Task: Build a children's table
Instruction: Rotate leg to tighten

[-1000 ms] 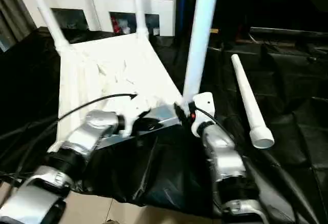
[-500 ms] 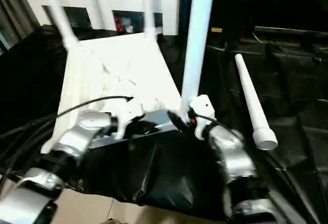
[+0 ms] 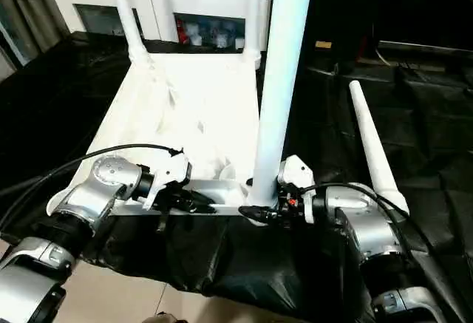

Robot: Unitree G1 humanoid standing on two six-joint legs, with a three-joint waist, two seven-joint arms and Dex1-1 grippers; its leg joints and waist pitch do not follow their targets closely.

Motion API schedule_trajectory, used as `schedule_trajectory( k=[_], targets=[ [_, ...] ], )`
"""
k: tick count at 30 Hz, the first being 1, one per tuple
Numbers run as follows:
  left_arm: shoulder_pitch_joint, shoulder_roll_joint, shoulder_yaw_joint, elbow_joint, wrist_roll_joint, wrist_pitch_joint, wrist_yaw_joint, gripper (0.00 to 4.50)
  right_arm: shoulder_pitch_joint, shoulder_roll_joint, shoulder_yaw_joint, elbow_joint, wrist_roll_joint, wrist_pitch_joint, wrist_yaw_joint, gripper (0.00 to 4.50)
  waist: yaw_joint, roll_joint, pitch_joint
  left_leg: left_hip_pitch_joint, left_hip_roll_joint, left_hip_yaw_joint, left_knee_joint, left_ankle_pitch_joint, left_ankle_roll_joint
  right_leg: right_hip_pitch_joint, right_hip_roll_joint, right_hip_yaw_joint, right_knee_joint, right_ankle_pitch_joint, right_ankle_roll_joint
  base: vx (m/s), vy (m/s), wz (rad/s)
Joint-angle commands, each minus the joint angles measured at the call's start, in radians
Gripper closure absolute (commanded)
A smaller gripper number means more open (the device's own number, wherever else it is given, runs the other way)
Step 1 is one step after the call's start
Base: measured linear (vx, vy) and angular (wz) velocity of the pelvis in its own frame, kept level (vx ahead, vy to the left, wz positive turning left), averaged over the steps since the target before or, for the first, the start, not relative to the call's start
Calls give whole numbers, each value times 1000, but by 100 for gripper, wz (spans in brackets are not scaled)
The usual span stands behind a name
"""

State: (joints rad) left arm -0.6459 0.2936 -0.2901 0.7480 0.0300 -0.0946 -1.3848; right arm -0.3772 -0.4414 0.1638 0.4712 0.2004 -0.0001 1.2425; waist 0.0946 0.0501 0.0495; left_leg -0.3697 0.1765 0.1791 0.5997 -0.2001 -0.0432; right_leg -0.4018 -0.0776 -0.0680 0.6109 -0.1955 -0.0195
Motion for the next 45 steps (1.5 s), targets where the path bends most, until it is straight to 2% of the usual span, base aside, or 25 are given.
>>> schedule_trajectory(
  k=[1, 5, 6, 9, 10, 11, 12, 13, 14, 16, 19, 20, 22, 23, 24, 26, 32, 34, 35, 36, 39, 41, 43, 45],
  targets=[
    [-18, -8, -14, 3, -18, -19, -32, 450, -3, 7, 20, -32, 10, 20, 28, 169, 1, -19, -67, 4, 57, -15, -62, -105, 125, 58, -77, 45, -65, -94, -261, 0, 0, 0],
    [-13, -17, -1, 7, -29, 4, -11, 450, 31, 22, 19, -66, 27, 51, 7, 174, 2, -18, -65, 6, 59, -15, -64, -115, 117, 57, -77, 45, -67, -112, -257, 0, 0, 0],
    [-9, -33, 15, 0, -43, 43, 12, 450, 52, 37, 14, -83, 27, 87, -34, 175, 3, -18, -65, 6, 58, -15, -64, -116, 116, 57, -76, 46, -67, -115, -256, 0, 0, 0],
    [-4, -54, 19, -6, -29, 69, 76, 450, 64, 88, -17, -67, -2, 99, -185, 176, 2, -17, -61, 7, 58, -16, -70, -135, 93, 53, -78, 46, -74, -166, -244, 0, 0, 0],
    [-1, -65, 17, -9, -20, 78, 106, 450, 58, 115, -38, -46, -18, 97, -270, 176, -2, -21, -59, 9, 56, -17, -73, -168, 74, 54, -79, 46, -81, -229, -229, 0, 0, 0],
    [1, -78, 17, -9, -7, 90, 149, 450, 48, 146, -64, -21, -35, 93, -364, 176, -8, -19, -56, 11, 54, -18, -75, -186, 56, 52, -82, 47, -87, -278, -217, 0, 0, 0],
    [2, -94, 17, -9, 5, 104, 200, 450, 37, 176, -89, 4, -50, 93, -461, 176, -16, -16, -53, 6, 54, -23, -81, -196, 34, 53, -80, 45, -89, -326, -197, 0, 0, 0],
    [2, -94, 17, -9, 5, 104, 200, 450, 37, 176, -89, 4, -50, 93, -461, 176, -21, -17, -51, 7, 52, -23, -83, -215, 28, 52, -79, 44, -94, -361, -186, 0, 0, 0],
    [6, -129, 23, -15, 22, 132, 292, 450, 24, 228, -129, 32, -67, 108, -611, 176, -30, -19, -50, 9, 50, -25, -84, -236, 15, 52, -81, 43, -101, -415, -166, 0, 0, 0],
    [9, -151, 28, -22, 26, 151, 337, 450, 20, 249, -138, 42, -80, 107, -672, 176, -42, -18, -50, 12, 50, -26, -85, -247, 8, 47, -79, 45, -104, -424, -159, 0, 0, 0],
    [15, -210, 32, -37, 56, 185, 476, 450, 7, 329, -169, 66, -98, 125, -856, 176, -44, -23, -52, 12, 49, -22, -83, -226, 24, 44, -77, 51, -105, -390, -160, 0, 0, 0],
    [13, -238, 39, -41, 59, 193, 533, 450, 1, 363, -182, 73, -99, 131, -922, 176, -43, -23, -54, 9, 47, -23, -83, -214, 28, 48, -77, 49, -102, -375, -161, 0, 0, 0],
    [17, -246, 35, -48, 59, 191, 536, 450, 4, 374, -173, 68, -105, 118, -921, 176, -42, -22, -56, 9, 47, -21, -81, -196, 34, 48, -76, 50, -99, -333, -167, 0, 0, 0],
    [23, -253, 30, -57, 60, 181, 536, 450, 10, 380, -155, 58, -123, 88, -911, 176, -41, -26, -57, 6, 47, -20, -80, -185, 44, 50, -77, 51, -96, -306, -169, 0, 0, 0],
    [23, -253, 29, -58, 60, 180, 536, 450, 11, 381, -154, 57, -125, 84, -911, 141, -40, -25, -58, 6, 47, -20, -79, -176, 49, 51, -77, 51, -95, -289, -172, 0, 0, 0],
    [30, -257, 31, -67, 49, 174, 527, 450, 15, 388, -158, 48, -122, 59, -897, 106, -40, -24, -58, 6, 46, -17, -77, -165, 64, 50, -76, 51, -94, -261, -179, 0, 0, 0],
    [42, -198, 26, -91, 40, 146, 445, 450, 16, 290, -130, 26, -112, 3, -730, 54, -38, -24, -61, 1, 45, -17, -72, -136, 92, 56, -75, 49, -89, -225, -188, 0, 0, 0],
    [44, -153, 21, -86, 29, 127, 362, 450, 22, 226, -111, 6, -86, -13, -578, 54, -38, -28, -61, -3, 43, -16, -70, -135, 105, 60, -74, 48, -88, -213, -191, 0, 0, 0],
    [43, -146, 21, -85, 26, 122, 346, 450, 23, 216, -107, 2, -81, -13, -553, 54, -38, -25, -61, -1, 46, -16, -70, -133, 113, 58, -76, 49, -86, -200, -199, 0, 0, 0],
    [43, -140, 20, -84, 22, 116, 330, 450, 25, 205, -104, -3, -76, -14, -527, 54, -38, -27, -62, 0, 46, -16, -70, -134, 117, 57, -74, 48, -86, -194, -205, 0, 0, 0],
    [39, -87, 22, -89, -17, 105, 185, 450, 40, 122, -72, -42, -30, -5, -308, 54, -30, -28, -62, 0, 48, -15, -67, -117, 129, 59, -73, 48, -81, -164, -220, 0, 0, 0],
    [33, -57, 16, -86, -24, 100, 121, 450, 43, 76, -49, -54, -17, 3, -202, 54, -21, -24, -65, 2, 54, -14, -65, -104, 140, 57, -71, 46, -71, -119, -236, 0, 0, 0],
    [29, -48, 14, -81, -25, 93, 102, 450, 41, 59, -40, -53, -16, 2, -168, 54, -17, -24, -65, 3, 58, -14, -64, -97, 146, 55, -72, 46, -66, -82, -254, 0, 0, 0],
    [22, -32, 7, -70, -26, 79, 67, 450, 33, 34, -22, -46, -16, 0, -112, 54, -11, -26, -66, 3, 58, -15, -63, -98, 144, 55, -74, 45, -65, -83, -262, 0, 0, 0]
  ],
)
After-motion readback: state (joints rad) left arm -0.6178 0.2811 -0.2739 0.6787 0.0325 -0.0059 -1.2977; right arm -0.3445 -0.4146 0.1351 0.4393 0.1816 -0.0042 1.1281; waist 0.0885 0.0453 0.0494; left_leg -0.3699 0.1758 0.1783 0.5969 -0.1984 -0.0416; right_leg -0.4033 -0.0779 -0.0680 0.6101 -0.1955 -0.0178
